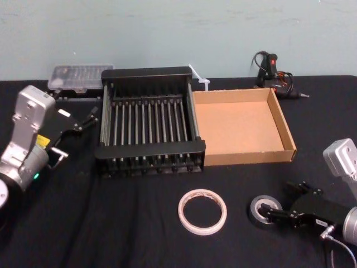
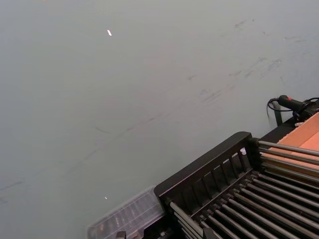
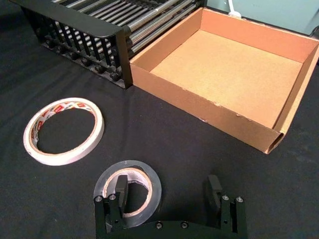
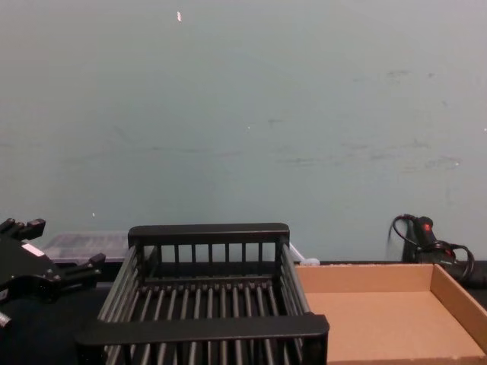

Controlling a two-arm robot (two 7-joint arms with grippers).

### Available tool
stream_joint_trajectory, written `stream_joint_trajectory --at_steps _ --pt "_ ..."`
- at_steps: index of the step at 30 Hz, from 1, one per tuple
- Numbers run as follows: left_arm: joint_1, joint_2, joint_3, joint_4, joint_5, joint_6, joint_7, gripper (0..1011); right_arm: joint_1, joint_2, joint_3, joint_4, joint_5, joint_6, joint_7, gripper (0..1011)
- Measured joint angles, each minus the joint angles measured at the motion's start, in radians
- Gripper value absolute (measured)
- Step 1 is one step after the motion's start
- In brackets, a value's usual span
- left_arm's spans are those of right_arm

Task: Pick up the white tape and place it into the black box , Pick up the silver tape and place it into the brown box.

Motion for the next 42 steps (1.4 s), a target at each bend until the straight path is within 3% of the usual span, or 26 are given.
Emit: stream_joint_trajectory --at_steps 28,37,42 --pt "0.0 0.0 0.0 0.0 0.0 0.0 0.0 1001 0.009 -0.007 -0.005 0.011 0.001 0.008 -0.002 1002" --pt "0.0 0.0 0.0 0.0 0.0 0.0 0.0 1001 0.008 -0.006 -0.005 0.01 0.001 0.007 -0.002 859" --pt "0.0 0.0 0.0 0.0 0.0 0.0 0.0 1001 0.008 -0.006 -0.005 0.01 0.001 0.007 -0.002 687"
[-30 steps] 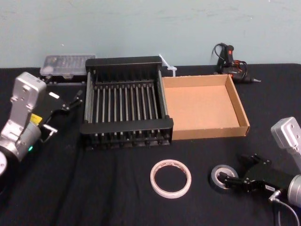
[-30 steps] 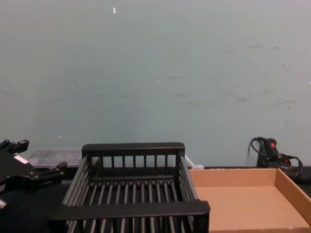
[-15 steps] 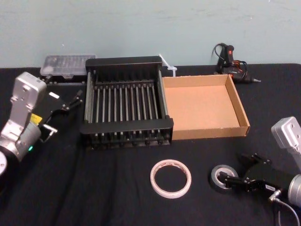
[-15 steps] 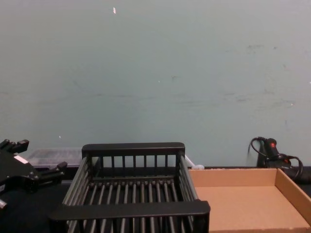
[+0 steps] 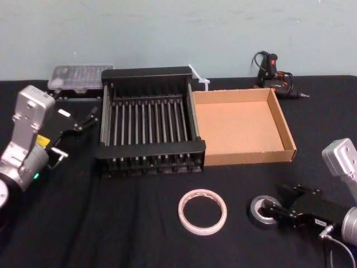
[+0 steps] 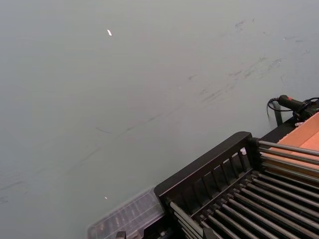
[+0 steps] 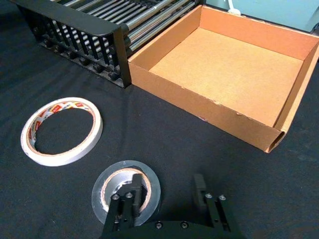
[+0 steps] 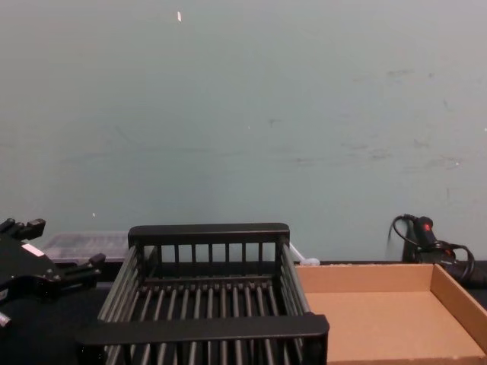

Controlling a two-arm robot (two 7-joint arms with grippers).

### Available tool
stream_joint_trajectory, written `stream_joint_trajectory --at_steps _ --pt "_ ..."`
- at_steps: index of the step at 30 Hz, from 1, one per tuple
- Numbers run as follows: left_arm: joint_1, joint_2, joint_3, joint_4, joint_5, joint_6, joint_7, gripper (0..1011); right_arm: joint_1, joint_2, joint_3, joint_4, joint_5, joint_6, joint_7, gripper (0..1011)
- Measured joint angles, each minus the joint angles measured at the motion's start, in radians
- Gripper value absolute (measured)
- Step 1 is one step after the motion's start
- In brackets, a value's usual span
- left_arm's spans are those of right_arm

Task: Pick up the white tape and place it into the black box , Pick up the silver tape and place it into the brown box.

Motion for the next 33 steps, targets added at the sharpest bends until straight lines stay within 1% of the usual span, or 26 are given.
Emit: stream_joint_trajectory --at_steps 1,3,4,6,7,8,10,11,13,16,17,33 --pt "0.0 0.0 0.0 0.0 0.0 0.0 0.0 1001 0.0 0.0 0.0 0.0 0.0 0.0 0.0 626" --pt "0.0 0.0 0.0 0.0 0.0 0.0 0.0 1001 0.0 0.0 0.0 0.0 0.0 0.0 0.0 591" --pt "0.0 0.0 0.0 0.0 0.0 0.0 0.0 1002 0.0 0.0 0.0 0.0 0.0 0.0 0.0 531" --pt "0.0 0.0 0.0 0.0 0.0 0.0 0.0 1002 0.0 0.0 0.0 0.0 0.0 0.0 0.0 486" --pt "0.0 0.0 0.0 0.0 0.0 0.0 0.0 1001 0.0 0.0 0.0 0.0 0.0 0.0 0.0 446" --pt "0.0 0.0 0.0 0.0 0.0 0.0 0.0 1001 0.0 0.0 0.0 0.0 0.0 0.0 0.0 446" --pt "0.0 0.0 0.0 0.0 0.0 0.0 0.0 1001 0.0 0.0 0.0 0.0 0.0 0.0 0.0 343" --pt "0.0 0.0 0.0 0.0 0.0 0.0 0.0 1001 0.0 0.0 0.0 0.0 0.0 0.0 0.0 329" --pt "0.0 0.0 0.0 0.0 0.0 0.0 0.0 1001 0.0 0.0 0.0 0.0 0.0 0.0 0.0 243" --pt "0.0 0.0 0.0 0.0 0.0 0.0 0.0 1001 0.0 0.0 0.0 0.0 0.0 0.0 0.0 174" --pt "0.0 0.0 0.0 0.0 0.0 0.0 0.0 1001 0.0 0.0 0.0 0.0 0.0 0.0 0.0 158" --pt "0.0 0.0 0.0 0.0 0.0 0.0 0.0 1001 0.0 0.001 0.0 0.0 0.0 -0.002 0.002 158"
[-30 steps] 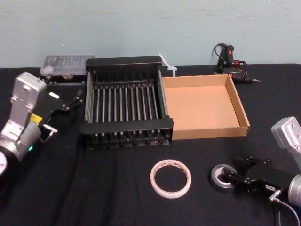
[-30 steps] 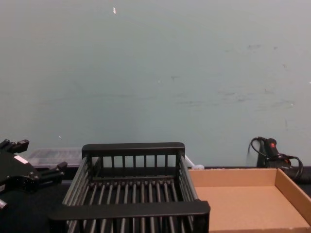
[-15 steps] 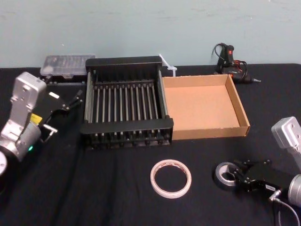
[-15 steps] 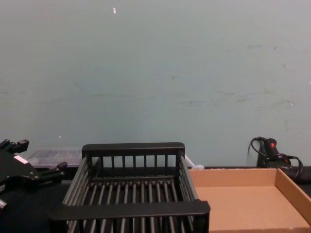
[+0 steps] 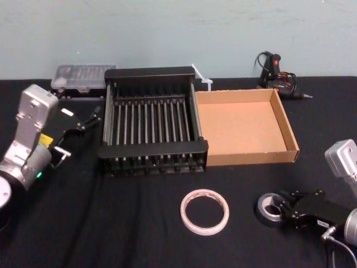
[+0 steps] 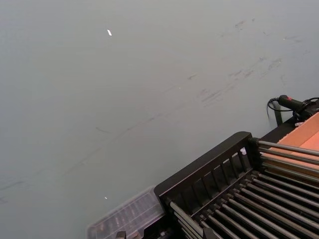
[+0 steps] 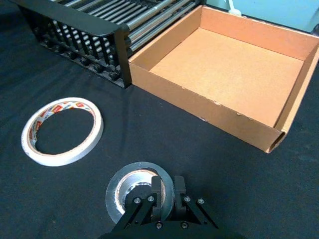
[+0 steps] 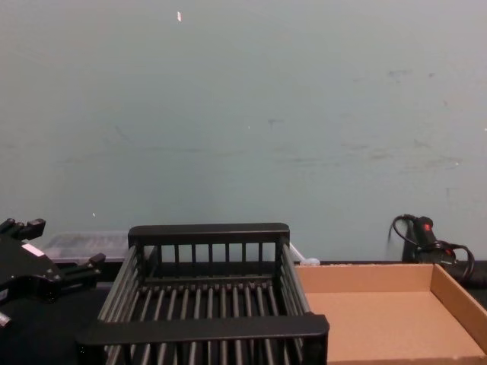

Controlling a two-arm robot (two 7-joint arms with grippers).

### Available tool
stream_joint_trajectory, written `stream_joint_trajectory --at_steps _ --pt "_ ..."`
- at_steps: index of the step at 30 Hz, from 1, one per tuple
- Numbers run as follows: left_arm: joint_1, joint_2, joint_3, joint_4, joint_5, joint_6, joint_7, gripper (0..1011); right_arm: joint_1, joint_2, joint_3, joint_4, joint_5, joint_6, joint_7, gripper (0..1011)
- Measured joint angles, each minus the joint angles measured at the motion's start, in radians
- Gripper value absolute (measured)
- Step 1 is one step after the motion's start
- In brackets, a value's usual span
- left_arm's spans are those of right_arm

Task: Pick up the white tape and place it into the black box , Pick up the silver tape and place it into the brown box.

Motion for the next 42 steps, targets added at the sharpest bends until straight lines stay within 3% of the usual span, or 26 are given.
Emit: stream_joint_trajectory --at_steps 10,19,28,42 --pt "0.0 0.0 0.0 0.0 0.0 0.0 0.0 1001 -0.01 0.018 0.008 -0.015 0.006 -0.029 0.019 158" --pt "0.0 0.0 0.0 0.0 0.0 0.0 0.0 1001 -0.002 0.014 0.034 -0.028 0.012 -0.033 -0.006 158" --pt "0.0 0.0 0.0 0.0 0.0 0.0 0.0 1001 0.052 -0.019 0.044 -0.006 -0.004 -0.033 -0.041 158" --pt "0.0 0.0 0.0 0.0 0.0 0.0 0.0 1001 0.188 -0.104 0.033 0.085 -0.038 -0.021 -0.072 158"
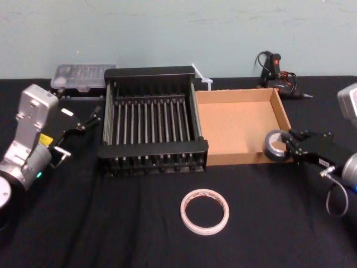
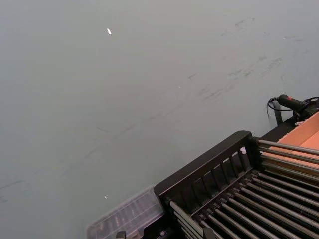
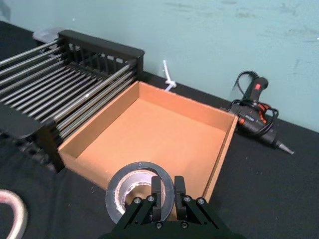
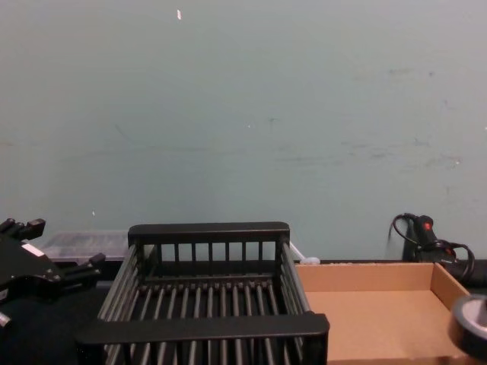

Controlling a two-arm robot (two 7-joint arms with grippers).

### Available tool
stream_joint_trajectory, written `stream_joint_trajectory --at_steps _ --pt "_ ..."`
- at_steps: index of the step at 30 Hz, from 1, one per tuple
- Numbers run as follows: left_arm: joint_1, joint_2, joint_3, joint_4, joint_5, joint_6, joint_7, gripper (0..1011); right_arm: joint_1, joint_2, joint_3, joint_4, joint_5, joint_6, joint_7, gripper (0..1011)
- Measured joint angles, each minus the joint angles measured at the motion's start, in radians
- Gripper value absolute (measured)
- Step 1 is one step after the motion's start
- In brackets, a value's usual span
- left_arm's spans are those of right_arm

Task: Pick up the white tape and place it into the black box , Pick up the silver tape and place it into the brown box.

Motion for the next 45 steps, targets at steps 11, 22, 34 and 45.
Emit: stream_joint_trajectory --at_steps 11,22,34,45 --pt "0.0 0.0 0.0 0.0 0.0 0.0 0.0 1001 0.11 -0.061 -0.019 0.095 -0.024 0.021 -0.005 158" --pt "0.0 0.0 0.0 0.0 0.0 0.0 0.0 1001 0.187 -0.099 -0.042 0.181 -0.051 0.023 0.007 158" --pt "0.0 0.0 0.0 0.0 0.0 0.0 0.0 1001 0.211 -0.113 -0.05 0.214 -0.061 0.025 0.013 158" --pt "0.0 0.0 0.0 0.0 0.0 0.0 0.0 1001 0.208 -0.112 -0.049 0.21 -0.061 0.025 0.013 197"
